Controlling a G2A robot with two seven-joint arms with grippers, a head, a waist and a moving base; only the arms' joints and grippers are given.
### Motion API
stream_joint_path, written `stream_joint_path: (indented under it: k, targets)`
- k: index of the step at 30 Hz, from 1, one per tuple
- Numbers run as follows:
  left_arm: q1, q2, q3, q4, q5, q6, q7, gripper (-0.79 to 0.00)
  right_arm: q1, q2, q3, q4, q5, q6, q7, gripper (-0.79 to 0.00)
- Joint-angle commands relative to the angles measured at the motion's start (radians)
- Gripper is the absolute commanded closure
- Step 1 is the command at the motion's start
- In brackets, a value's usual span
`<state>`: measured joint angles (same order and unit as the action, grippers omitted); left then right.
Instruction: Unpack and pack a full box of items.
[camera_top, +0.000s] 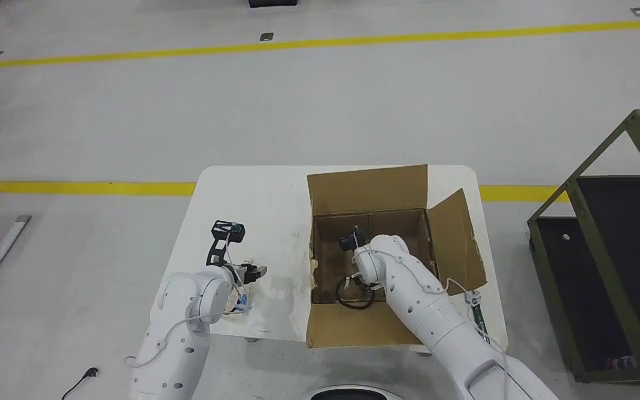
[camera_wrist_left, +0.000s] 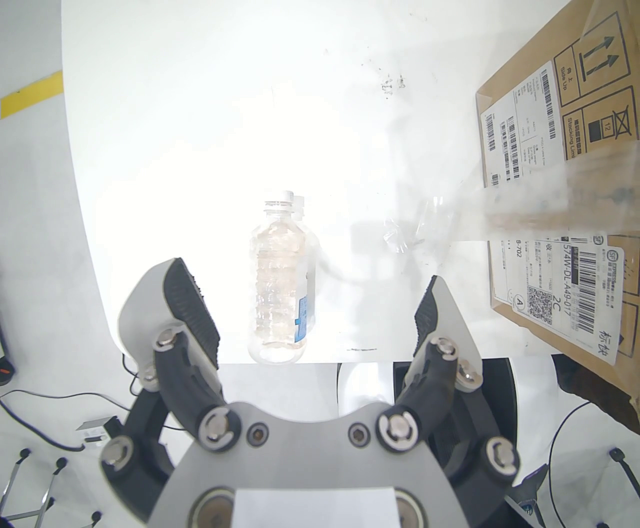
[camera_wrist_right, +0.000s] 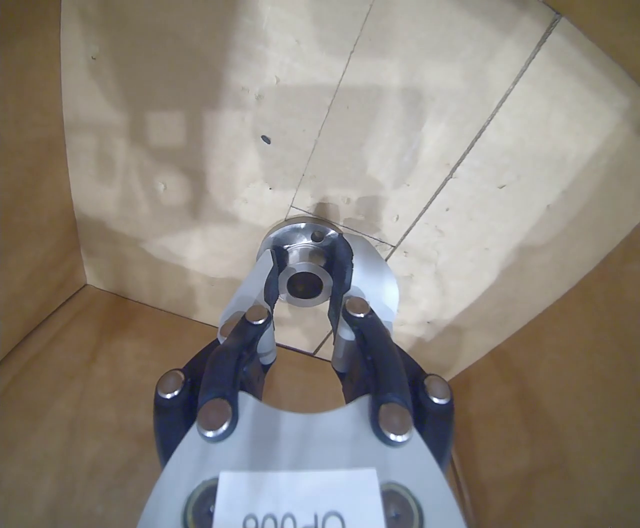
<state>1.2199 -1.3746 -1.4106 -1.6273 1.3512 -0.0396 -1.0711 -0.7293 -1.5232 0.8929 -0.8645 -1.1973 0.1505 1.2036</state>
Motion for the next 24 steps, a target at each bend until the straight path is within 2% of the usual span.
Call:
stream_joint_path:
  k: [1,6,11,15,18,24]
  targets:
    - [0.000,0.000,0.000,0.000,0.000,0.000,0.000,-0.785,-0.004,0.003,0.010,-0.022,0.002,-0.004,-0.004,0.000]
    - [0.000,0.000,0.000,0.000,0.000,0.000,0.000,-0.785,-0.044,0.028,0.067,-0.191,-0.023,-0.006,0.026,0.000]
    - [0.000,0.000,0.000,0.000,0.000,0.000,0.000,-0.785,-0.175,0.077,0.190,-0.560,-0.083,-0.055,0.120,0.000]
    - [0.000,0.000,0.000,0.000,0.000,0.000,0.000,-0.785,-0.303,0.112,0.266,-0.833,-0.192,-0.140,0.170,0.000]
    - [0.000,0.000,0.000,0.000,0.000,0.000,0.000,-0.785,-0.355,0.122,0.285,-0.898,-0.226,-0.178,0.182,0.000]
    - [0.000,0.000,0.000,0.000,0.000,0.000,0.000,-0.785,-0.355,0.122,0.285,-0.898,-0.226,-0.178,0.182,0.000]
